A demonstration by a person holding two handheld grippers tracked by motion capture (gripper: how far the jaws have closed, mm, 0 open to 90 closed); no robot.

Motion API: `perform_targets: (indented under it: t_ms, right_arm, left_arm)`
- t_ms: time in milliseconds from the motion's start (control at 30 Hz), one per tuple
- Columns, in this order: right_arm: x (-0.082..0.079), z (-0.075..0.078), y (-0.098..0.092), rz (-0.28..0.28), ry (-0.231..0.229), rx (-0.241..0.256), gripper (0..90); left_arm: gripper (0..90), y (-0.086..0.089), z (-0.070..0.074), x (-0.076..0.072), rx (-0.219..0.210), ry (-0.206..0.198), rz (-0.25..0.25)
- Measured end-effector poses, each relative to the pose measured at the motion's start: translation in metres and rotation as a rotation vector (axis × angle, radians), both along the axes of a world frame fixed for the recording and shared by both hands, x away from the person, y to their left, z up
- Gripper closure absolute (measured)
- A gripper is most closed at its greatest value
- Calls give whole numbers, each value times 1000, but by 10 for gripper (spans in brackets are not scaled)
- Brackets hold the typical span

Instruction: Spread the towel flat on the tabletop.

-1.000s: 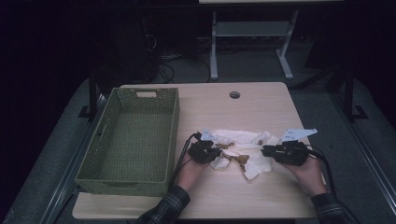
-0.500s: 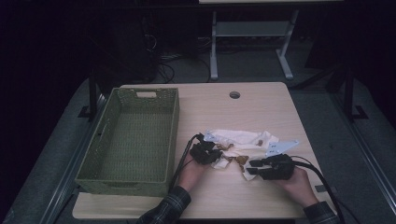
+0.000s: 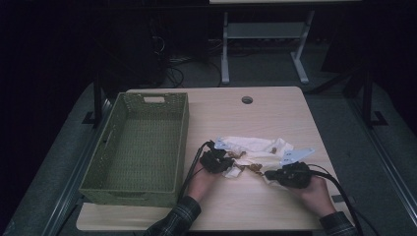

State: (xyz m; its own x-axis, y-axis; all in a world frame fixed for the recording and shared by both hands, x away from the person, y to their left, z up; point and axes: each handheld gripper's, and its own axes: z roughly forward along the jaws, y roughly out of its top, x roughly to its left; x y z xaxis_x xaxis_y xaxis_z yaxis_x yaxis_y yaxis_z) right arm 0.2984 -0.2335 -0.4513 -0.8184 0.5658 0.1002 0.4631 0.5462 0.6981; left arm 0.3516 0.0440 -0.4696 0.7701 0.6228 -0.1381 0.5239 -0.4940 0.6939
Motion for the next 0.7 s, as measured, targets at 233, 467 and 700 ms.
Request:
perform_targets:
  t_ms: [233, 467, 700]
  right_arm:
    - [12, 6, -37, -106, -33, 7, 886]
    - [26, 2, -72, -210, -28, -18, 891]
    - [32, 7, -96, -255, -45, 34, 896]
  left_arm:
    - [854, 0, 0, 0, 1, 0, -2]
    - [854, 1, 0, 1, 0, 3, -6]
    - [860, 1, 2, 1, 28, -8, -11]
